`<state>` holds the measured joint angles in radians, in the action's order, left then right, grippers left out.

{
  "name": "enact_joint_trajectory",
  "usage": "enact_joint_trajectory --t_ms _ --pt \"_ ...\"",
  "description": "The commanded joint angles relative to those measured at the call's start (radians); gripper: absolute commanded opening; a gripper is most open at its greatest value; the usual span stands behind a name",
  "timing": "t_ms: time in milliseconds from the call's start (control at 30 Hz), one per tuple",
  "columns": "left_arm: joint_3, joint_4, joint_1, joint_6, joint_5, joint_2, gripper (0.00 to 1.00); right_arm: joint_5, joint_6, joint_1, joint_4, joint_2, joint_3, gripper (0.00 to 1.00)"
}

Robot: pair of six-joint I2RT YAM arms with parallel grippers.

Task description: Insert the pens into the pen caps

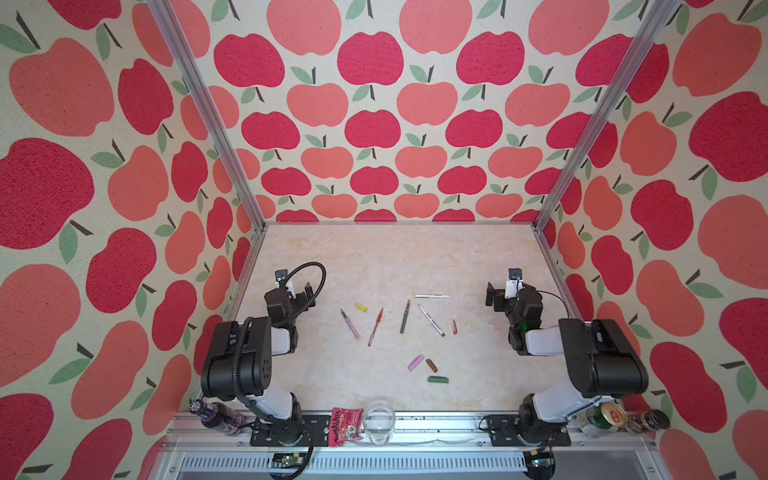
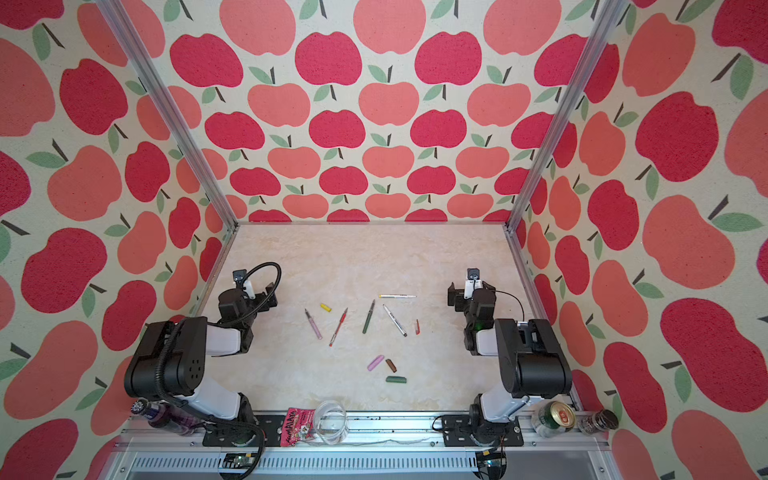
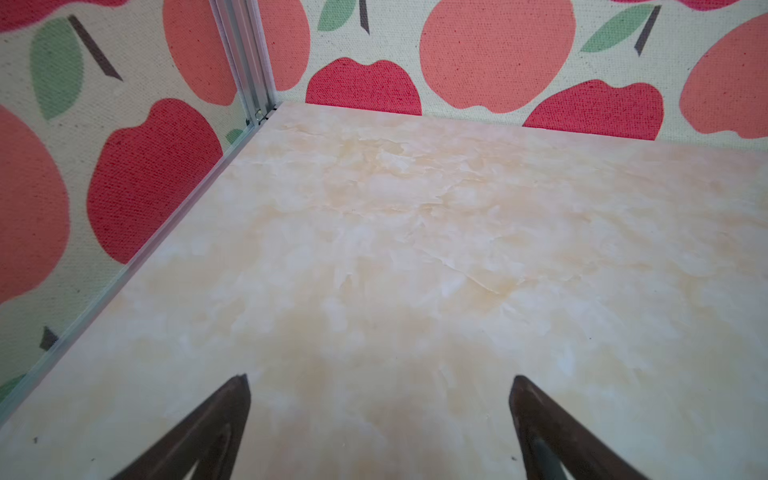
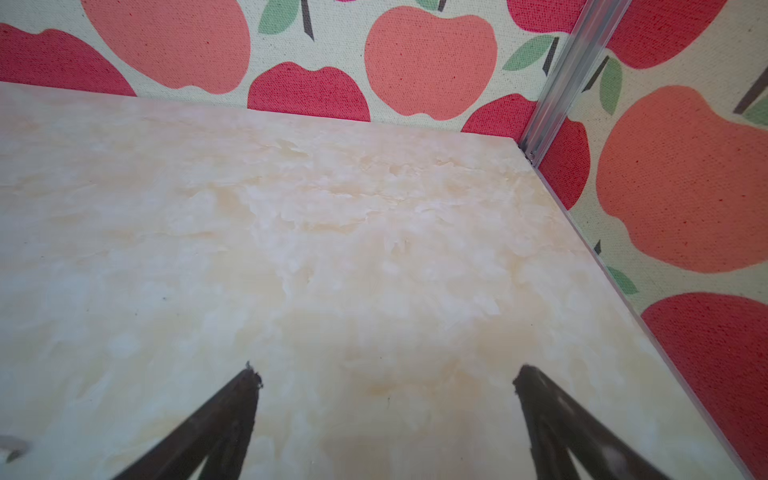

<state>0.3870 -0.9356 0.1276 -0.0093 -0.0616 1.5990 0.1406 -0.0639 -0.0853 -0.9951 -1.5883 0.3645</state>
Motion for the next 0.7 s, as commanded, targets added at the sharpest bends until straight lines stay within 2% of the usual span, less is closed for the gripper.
enact_joint_trajectory --t_ms 0,667 --pt "-0.01 -0.021 0.001 -0.012 -0.029 0.005 0.99 -0.009 -0.017 -0.004 -0.017 -0.001 -0.007 0.99" --pt "-0.003 -0.007 0.002 -0.012 -0.033 0.005 0.99 -0.005 0.009 0.016 -0.002 -0.001 0.0 1.0"
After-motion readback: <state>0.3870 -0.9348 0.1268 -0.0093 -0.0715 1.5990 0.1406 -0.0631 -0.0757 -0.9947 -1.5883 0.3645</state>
